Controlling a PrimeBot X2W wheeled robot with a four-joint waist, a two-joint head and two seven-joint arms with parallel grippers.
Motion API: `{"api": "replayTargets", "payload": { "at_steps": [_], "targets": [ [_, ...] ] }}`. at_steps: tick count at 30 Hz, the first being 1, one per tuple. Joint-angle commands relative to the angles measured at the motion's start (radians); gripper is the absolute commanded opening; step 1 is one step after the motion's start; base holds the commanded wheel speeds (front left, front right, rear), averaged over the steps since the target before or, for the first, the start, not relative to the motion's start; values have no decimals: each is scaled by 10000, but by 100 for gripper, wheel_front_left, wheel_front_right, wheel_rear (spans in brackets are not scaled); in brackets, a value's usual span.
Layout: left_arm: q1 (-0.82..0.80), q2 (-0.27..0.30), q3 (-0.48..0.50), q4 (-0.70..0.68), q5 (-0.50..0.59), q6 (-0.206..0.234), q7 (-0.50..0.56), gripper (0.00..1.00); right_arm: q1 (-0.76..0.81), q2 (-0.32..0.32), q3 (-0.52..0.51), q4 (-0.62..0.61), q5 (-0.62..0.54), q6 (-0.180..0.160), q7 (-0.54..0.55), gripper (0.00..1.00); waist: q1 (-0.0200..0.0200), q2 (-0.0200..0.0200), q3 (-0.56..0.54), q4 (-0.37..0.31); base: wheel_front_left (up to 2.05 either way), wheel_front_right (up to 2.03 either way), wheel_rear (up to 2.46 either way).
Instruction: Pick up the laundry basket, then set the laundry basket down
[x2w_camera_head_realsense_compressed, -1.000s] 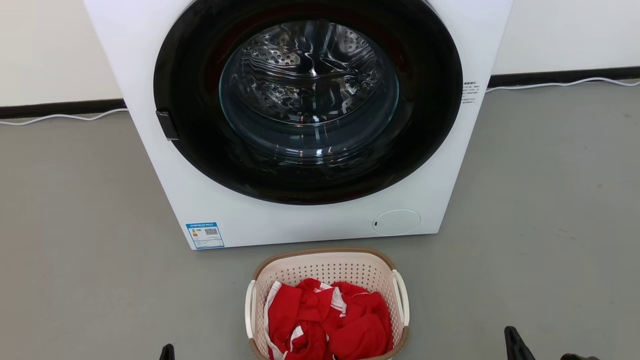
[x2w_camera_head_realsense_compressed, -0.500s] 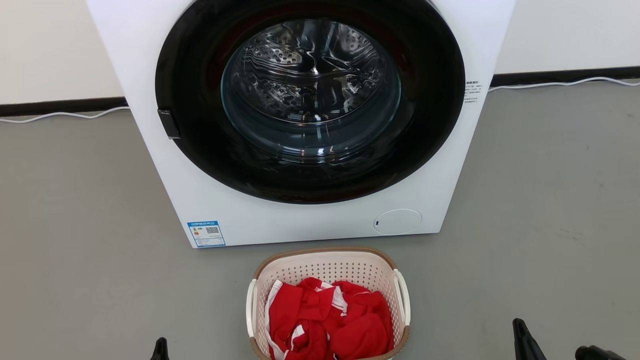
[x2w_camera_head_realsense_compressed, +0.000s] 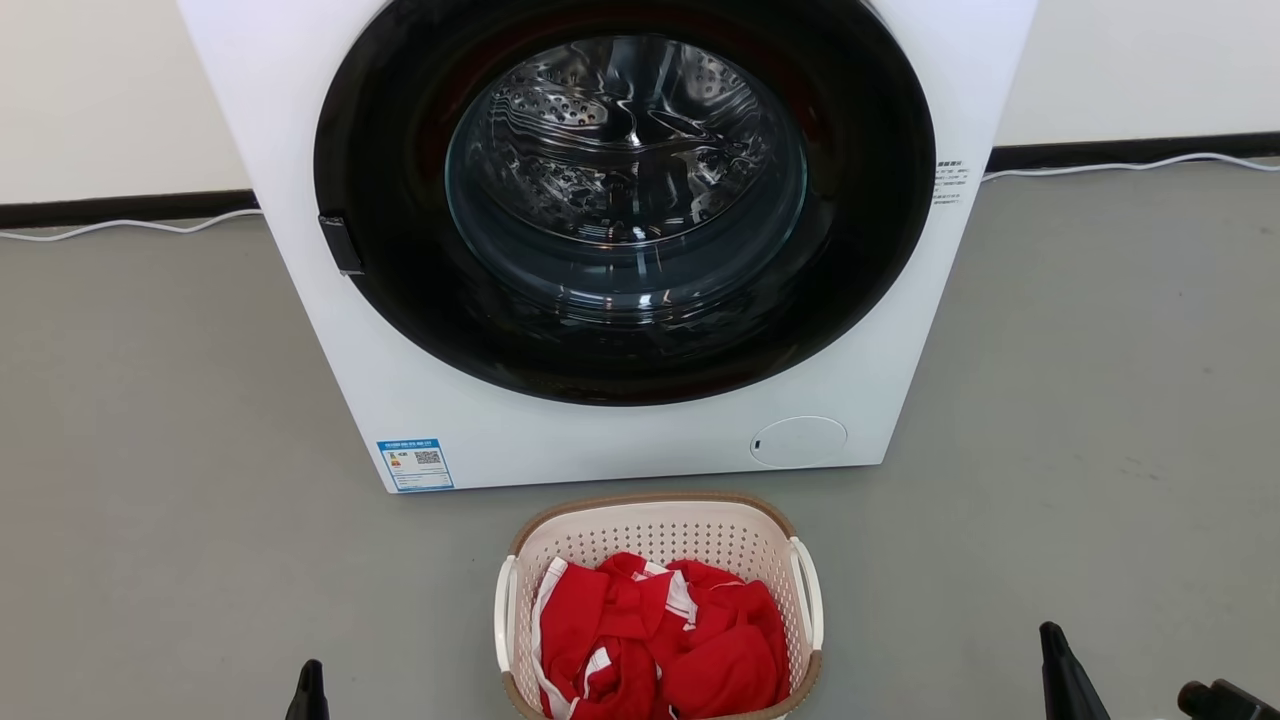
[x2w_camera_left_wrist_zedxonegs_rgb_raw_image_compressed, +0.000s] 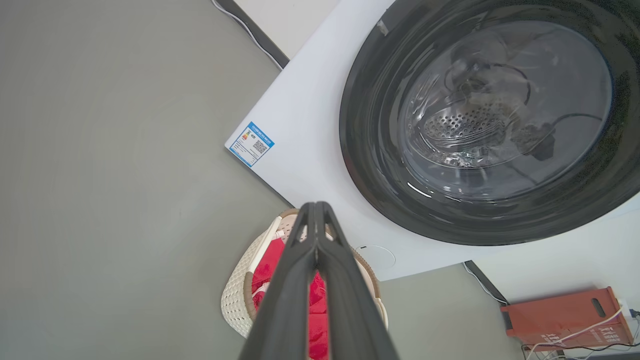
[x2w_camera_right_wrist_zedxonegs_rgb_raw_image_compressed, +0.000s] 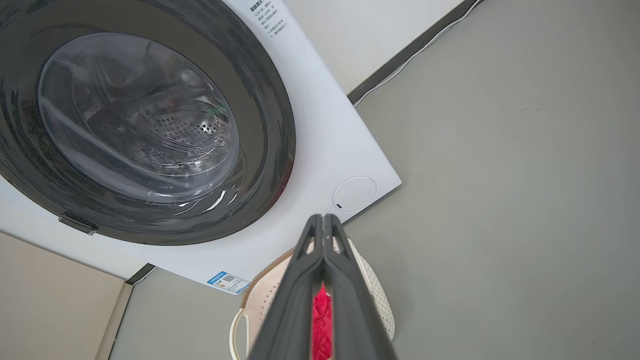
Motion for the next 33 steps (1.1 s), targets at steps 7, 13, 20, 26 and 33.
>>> {"api": "replayTargets", "payload": {
  "at_steps": [7, 13, 20, 26, 33],
  "targets": [
    [-553, 156, 306, -331, -860, -37, 221, 0, -505, -205, -35, -323, 1102, -18, 233, 0, -1, -1, 17, 24, 0, 0, 0],
    [-640, 165, 403, -387, -1440, -41, 399, 0, -594, -220, -95, -360, 1846, -20, 402, 0, -1, -1, 31, 44, 0, 0, 0],
    [-740, 174, 515, -452, -2114, -45, 605, 0, -699, -234, -169, -403, 2707, -23, 599, 0, -1, -1, 46, 66, 0, 0, 0],
    [-827, 183, 612, -508, -2694, -49, 782, 0, -789, -246, -234, -440, 3446, -25, 771, 0, -1, -1, 60, 85, 0, 0, 0],
    [-927, 193, 725, -574, -3371, -53, 989, 0, -894, -257, -312, -483, 4307, -27, 973, 0, -1, -1, 76, 108, 0, 0, 0]
  ]
}}
